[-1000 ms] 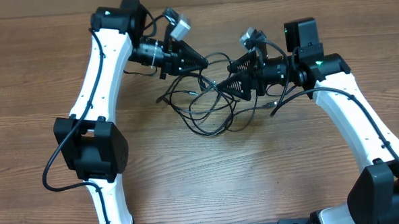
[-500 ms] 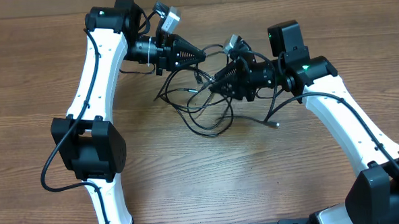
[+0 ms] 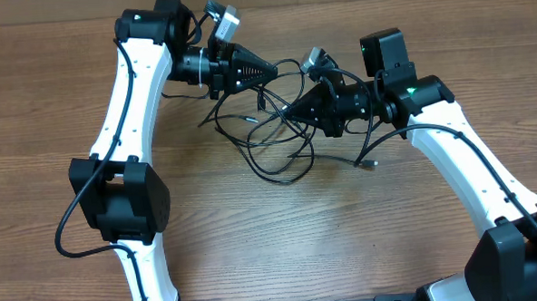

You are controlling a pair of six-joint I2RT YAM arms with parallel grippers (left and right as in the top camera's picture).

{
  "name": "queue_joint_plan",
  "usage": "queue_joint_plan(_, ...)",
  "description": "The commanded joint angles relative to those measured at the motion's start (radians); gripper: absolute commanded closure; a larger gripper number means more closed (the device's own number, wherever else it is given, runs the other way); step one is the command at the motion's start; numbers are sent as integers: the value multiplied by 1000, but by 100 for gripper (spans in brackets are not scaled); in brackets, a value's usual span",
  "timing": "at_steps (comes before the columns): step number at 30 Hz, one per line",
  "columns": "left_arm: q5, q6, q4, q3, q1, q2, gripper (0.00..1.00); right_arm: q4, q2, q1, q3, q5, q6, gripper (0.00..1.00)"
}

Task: Untangle cables

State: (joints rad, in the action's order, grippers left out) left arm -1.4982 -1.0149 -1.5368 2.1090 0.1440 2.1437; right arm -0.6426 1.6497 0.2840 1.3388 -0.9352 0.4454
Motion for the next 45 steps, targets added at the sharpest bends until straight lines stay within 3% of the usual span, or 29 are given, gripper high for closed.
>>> queue_joint_plan(1,-82,-16,16,13,0,0,96,-7,-3,3,9,3,-3,96)
queue_joint_plan(4,-82,-16,24,13,0,-1,95,-14,-3,3,9,3,-2,92)
queue_joint_plan(5,-81,-17,24,13,1,0,96,-14,-3,3,9,0,-2,76)
queue_joint_plan(6,-77,-17,26,13,1,-1,96,-12,-3,3,9,-1,-2,50)
queue_joint_plan(8,-54,-17,33,13,1,0,96,-6,-3,3,9,-1,-2,39)
queue_joint_plan(11,-47,-17,35,13,2,0,96,2,-3,3,9,-36,-2,30)
queue_joint_plan(21,-82,-17,34,13,18,0,96,35,-3,3,9,-54,-2,34)
queue_joint_plan(26,-82,-17,41,13,41,-1,96,35,-3,3,9,-54,-3,64)
queue_joint_plan(28,-82,-17,47,13,42,-1,96,35,-3,3,9,-54,-3,68)
queue_joint_plan(29,-82,-17,47,13,42,0,96,35,-3,3,9,-53,-2,68)
queue_joint_plan(31,-82,-17,46,13,42,0,96,35,-3,3,9,-53,-2,45)
queue_joint_plan(32,-82,-17,46,13,42,-1,96,35,-3,3,9,-53,-2,44)
queue_joint_plan(34,-82,-17,47,13,42,0,95,35,-3,3,9,-53,-2,56)
queue_joint_plan(35,-82,-17,46,13,42,0,96,35,-3,3,9,-53,-2,76)
queue_joint_plan(37,-82,-17,46,13,40,0,96,35,-3,3,9,-53,-2,96)
queue_joint_plan(45,-82,-13,79,13,30,-1,96,26,-3,3,9,0,-2,96)
